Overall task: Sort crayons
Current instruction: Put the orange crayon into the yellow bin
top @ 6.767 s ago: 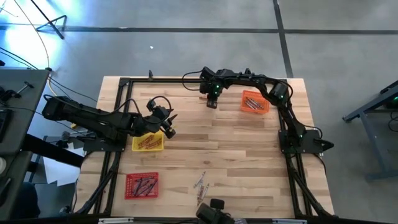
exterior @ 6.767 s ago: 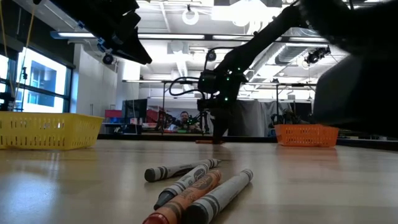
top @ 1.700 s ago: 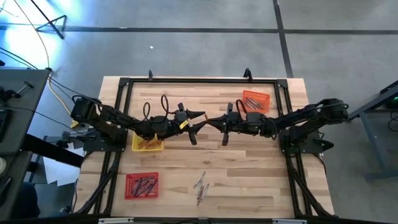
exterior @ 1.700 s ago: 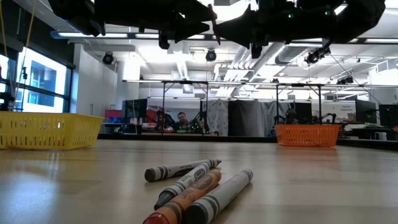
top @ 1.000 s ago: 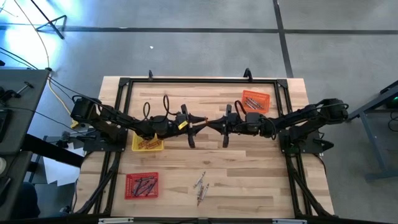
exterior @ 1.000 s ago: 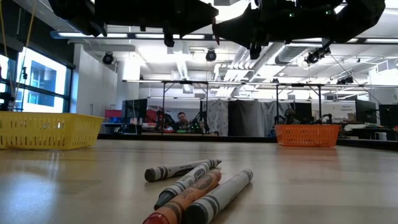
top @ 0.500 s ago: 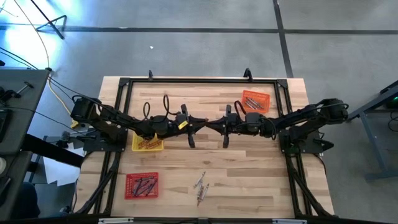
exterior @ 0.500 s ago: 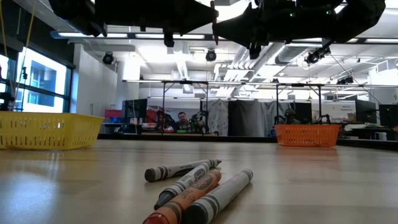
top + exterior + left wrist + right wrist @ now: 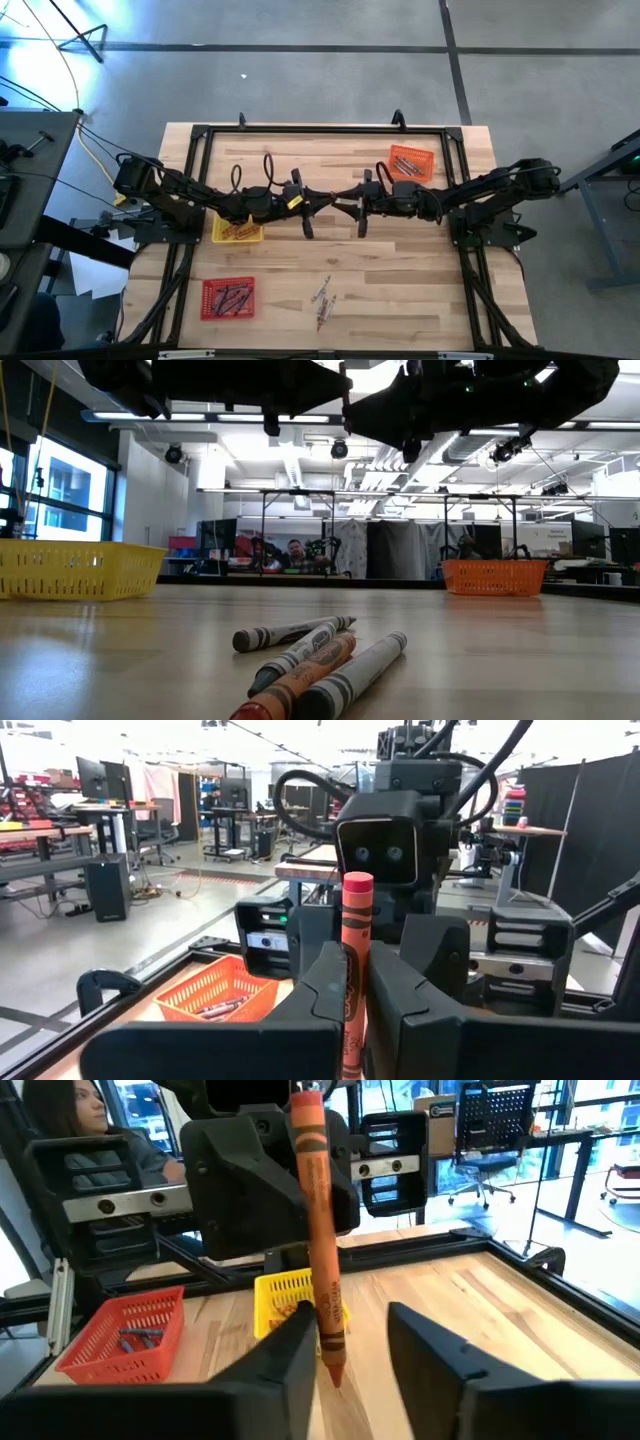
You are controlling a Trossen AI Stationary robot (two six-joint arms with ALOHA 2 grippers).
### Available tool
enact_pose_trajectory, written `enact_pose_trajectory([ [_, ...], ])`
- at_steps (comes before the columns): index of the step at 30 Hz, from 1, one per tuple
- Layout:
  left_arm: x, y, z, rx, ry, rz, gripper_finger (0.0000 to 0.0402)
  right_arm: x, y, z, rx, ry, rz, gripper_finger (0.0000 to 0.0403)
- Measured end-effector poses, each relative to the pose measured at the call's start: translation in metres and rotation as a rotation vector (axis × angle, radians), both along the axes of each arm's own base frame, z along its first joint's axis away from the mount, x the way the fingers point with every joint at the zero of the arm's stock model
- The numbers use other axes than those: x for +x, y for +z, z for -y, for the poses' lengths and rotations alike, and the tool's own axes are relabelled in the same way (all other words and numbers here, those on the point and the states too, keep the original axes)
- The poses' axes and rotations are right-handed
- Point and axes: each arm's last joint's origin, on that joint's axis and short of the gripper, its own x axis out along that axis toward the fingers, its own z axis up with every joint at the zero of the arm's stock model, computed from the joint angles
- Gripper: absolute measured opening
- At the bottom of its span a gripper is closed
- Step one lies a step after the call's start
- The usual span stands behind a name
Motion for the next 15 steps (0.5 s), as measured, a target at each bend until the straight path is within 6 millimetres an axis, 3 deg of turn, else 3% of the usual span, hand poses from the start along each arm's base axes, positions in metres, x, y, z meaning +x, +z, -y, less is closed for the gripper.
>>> enact_pose_trajectory([
  [5, 0.000, -0.002, -0.001, 0.010, 0.050, -0.020, 0.0001, -0.003, 0.003, 0.000, 0.000, 0.001, -0.014, 0.0162],
  [9, -0.006, 0.001, -0.002, 0.042, 0.186, -0.097, 0.0001, -0.014, 0.009, 0.001, 0.016, -0.009, -0.092, 0.0178],
  [12, -0.023, 0.006, 0.000, 0.032, 0.327, -0.231, 0.0002, -0.029, 0.015, 0.002, 0.069, -0.043, -0.165, 0.0177],
  [15, -0.052, 0.010, 0.007, -0.032, 0.444, -0.371, 0.0003, -0.045, 0.020, 0.003, 0.115, -0.074, -0.236, 0.0172],
])
